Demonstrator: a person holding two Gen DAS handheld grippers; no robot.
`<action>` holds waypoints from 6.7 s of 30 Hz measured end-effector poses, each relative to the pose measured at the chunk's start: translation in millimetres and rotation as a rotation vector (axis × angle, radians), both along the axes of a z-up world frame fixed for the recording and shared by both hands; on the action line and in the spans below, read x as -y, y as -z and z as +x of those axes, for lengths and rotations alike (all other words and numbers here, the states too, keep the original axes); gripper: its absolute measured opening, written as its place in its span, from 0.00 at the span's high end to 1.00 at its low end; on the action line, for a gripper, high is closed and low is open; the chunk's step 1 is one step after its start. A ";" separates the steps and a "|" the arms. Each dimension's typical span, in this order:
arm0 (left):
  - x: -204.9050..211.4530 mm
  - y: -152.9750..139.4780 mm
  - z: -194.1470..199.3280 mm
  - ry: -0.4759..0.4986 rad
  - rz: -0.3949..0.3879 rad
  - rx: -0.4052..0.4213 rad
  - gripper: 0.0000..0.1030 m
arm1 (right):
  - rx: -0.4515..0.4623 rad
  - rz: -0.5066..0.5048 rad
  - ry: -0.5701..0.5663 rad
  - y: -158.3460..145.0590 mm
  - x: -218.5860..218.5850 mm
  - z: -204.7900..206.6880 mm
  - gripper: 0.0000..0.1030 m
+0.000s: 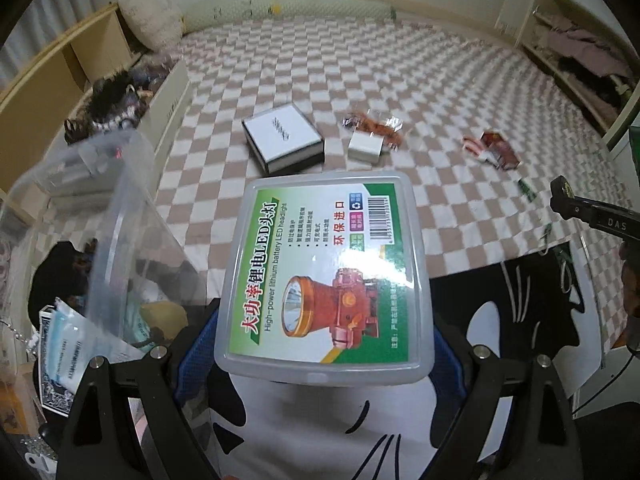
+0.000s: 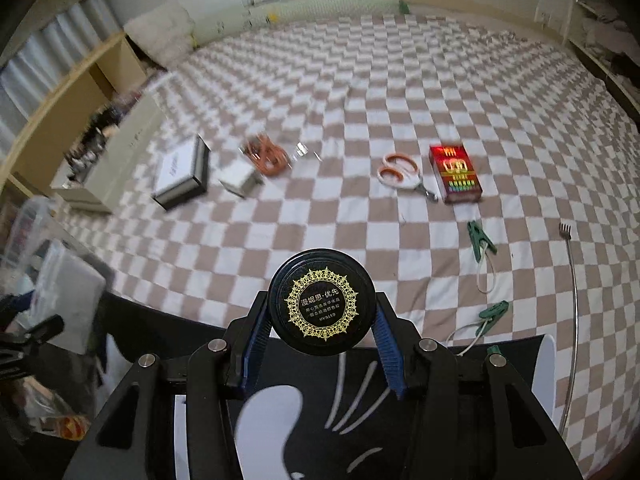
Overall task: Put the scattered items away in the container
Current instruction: 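Lift the headlamp box with the left tool while the right tool lifts the black tin, then carry the headlamp box with the left tool while the right tool carries the tin over the container, then release the headlamp box into the container with the left tool while the right tool releases the tin, then withdraw both open tools from the container back over the bed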
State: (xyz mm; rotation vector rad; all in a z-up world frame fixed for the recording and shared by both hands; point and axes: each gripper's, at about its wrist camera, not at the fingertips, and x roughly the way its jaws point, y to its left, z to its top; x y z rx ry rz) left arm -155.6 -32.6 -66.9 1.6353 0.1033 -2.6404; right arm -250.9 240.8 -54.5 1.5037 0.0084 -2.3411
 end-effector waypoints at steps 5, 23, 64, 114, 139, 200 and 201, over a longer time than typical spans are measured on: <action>0.0 -20.3 8.2 0.005 0.026 -0.057 0.12 | -0.068 -0.047 -0.013 -28.2 3.7 11.9 0.51; 37.5 -82.1 55.2 -0.068 0.032 -0.267 0.12 | -0.223 -0.180 -0.135 -95.7 84.5 42.7 0.51; 210.2 -77.0 157.4 -0.532 -0.090 -0.269 0.12 | -0.252 -0.295 -0.576 -132.1 253.2 139.3 0.51; 211.0 -40.5 194.4 -0.418 -0.231 -0.122 0.00 | -0.164 -0.217 -0.778 -84.6 377.4 172.7 0.51; 217.1 -52.8 198.9 -0.396 -0.239 -0.164 0.00 | -0.189 -0.193 -0.769 -83.3 370.5 170.6 0.15; 39.3 -109.4 100.0 -0.113 -0.089 -0.362 0.00 | -0.390 -0.123 -0.309 -111.1 176.1 107.0 0.00; 36.2 -110.7 98.8 -0.108 -0.082 -0.366 0.00 | -0.394 -0.123 -0.300 -111.3 171.4 106.6 0.00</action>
